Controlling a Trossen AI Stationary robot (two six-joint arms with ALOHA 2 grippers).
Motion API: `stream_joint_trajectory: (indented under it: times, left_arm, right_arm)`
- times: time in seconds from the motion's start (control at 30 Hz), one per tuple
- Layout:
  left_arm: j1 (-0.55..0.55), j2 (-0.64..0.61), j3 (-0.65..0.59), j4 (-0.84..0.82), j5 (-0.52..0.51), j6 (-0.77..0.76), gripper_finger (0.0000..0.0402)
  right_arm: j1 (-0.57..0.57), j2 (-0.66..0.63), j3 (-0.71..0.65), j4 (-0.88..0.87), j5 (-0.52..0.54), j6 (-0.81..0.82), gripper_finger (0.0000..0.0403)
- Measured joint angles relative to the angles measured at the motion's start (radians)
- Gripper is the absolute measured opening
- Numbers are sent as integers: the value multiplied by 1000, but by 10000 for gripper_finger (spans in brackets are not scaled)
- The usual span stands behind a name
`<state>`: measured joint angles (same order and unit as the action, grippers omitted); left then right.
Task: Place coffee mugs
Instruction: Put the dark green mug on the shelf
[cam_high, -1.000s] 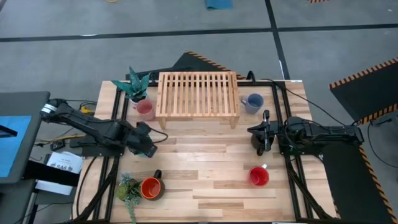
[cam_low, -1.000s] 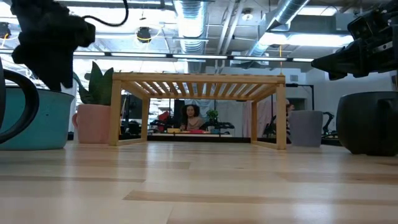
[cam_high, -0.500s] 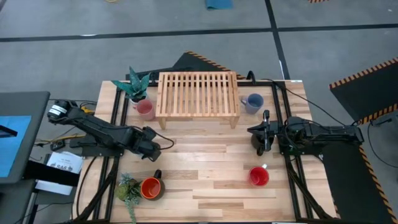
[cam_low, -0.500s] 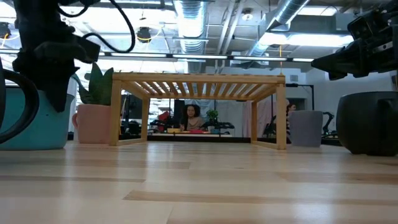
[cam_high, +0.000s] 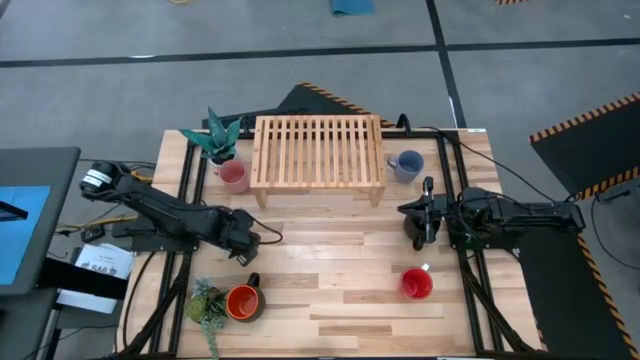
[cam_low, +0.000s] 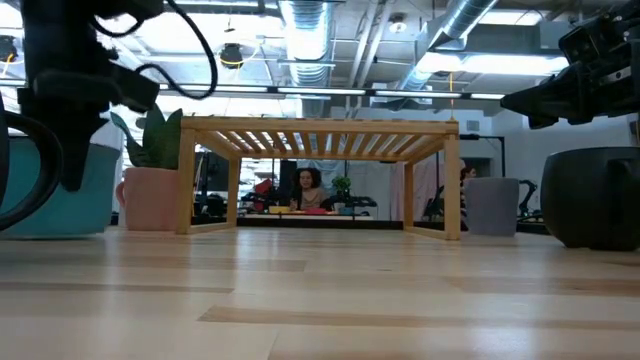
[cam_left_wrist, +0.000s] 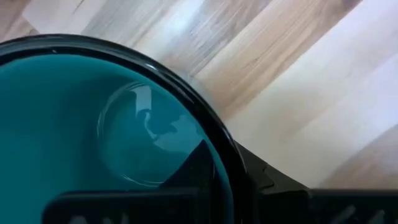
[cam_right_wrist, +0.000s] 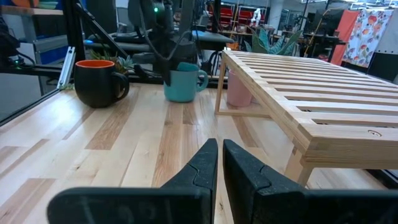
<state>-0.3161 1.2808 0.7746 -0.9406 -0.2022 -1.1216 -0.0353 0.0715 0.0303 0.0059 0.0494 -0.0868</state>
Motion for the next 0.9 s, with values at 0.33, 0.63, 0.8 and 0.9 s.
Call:
stream_joint_trajectory:
  times: [0.33,0.63,0.8,0.9]
  left_arm:
    - [-27,-193,0,83,72,-11,8]
    - [-154,-321,7,417,22,74,8]
    - [-205,-289,114,422,-61,157,8]
    - [-221,-240,215,428,-95,253,7]
  right_arm:
    - [0,0,0,0,0,0,52]
    - [0,0,0,0,0,0,52]
    - [0,0,0,0,0,0,52]
    - [0,0,0,0,0,0,52]
